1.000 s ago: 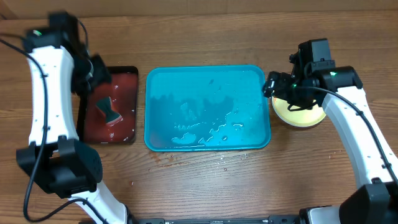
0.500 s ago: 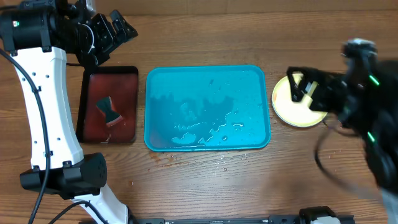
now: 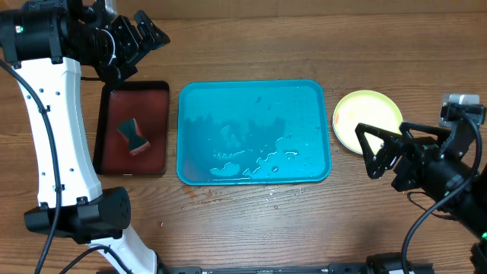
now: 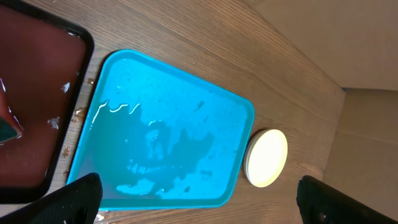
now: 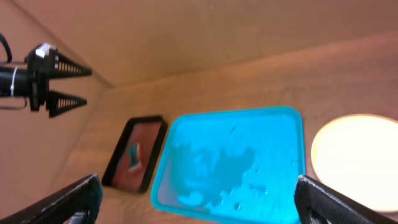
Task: Clean dirty plates on tray and stack at the side
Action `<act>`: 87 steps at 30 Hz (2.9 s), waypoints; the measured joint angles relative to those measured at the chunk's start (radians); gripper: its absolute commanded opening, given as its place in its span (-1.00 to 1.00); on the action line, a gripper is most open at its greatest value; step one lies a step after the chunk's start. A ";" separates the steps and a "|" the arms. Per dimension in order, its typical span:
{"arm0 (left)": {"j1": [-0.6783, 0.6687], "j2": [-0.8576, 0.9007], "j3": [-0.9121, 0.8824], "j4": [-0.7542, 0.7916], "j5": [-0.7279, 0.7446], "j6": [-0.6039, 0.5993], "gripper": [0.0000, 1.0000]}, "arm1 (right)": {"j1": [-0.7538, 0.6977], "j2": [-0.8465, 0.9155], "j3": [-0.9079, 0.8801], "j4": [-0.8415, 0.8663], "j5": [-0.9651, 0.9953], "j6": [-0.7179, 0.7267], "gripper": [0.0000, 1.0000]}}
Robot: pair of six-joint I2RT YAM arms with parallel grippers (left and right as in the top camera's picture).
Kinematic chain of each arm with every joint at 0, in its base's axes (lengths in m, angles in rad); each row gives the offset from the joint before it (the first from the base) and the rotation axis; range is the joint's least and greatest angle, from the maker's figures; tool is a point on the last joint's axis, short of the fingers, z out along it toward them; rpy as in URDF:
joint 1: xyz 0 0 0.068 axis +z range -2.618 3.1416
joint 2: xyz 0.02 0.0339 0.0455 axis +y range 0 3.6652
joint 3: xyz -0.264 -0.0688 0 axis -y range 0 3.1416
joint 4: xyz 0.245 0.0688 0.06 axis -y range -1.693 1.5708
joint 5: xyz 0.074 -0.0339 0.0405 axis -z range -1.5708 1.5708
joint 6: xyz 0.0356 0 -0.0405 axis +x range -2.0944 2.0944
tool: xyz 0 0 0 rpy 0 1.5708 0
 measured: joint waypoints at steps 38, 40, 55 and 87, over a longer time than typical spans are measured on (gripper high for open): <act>0.000 0.000 0.000 0.000 0.004 0.000 1.00 | -0.007 -0.864 -1.506 1.081 0.243 -0.026 1.00; 0.000 0.000 0.000 0.000 0.004 0.000 0.99 | -0.007 -0.865 -1.506 1.081 0.240 -0.026 1.00; 0.000 0.000 0.000 0.000 0.004 0.000 1.00 | -0.007 -0.865 -1.506 1.081 0.240 -0.026 1.00; -0.201 -0.679 -0.121 0.002 -0.625 0.124 1.00 | -0.007 -0.865 -1.506 1.081 0.240 -0.025 1.00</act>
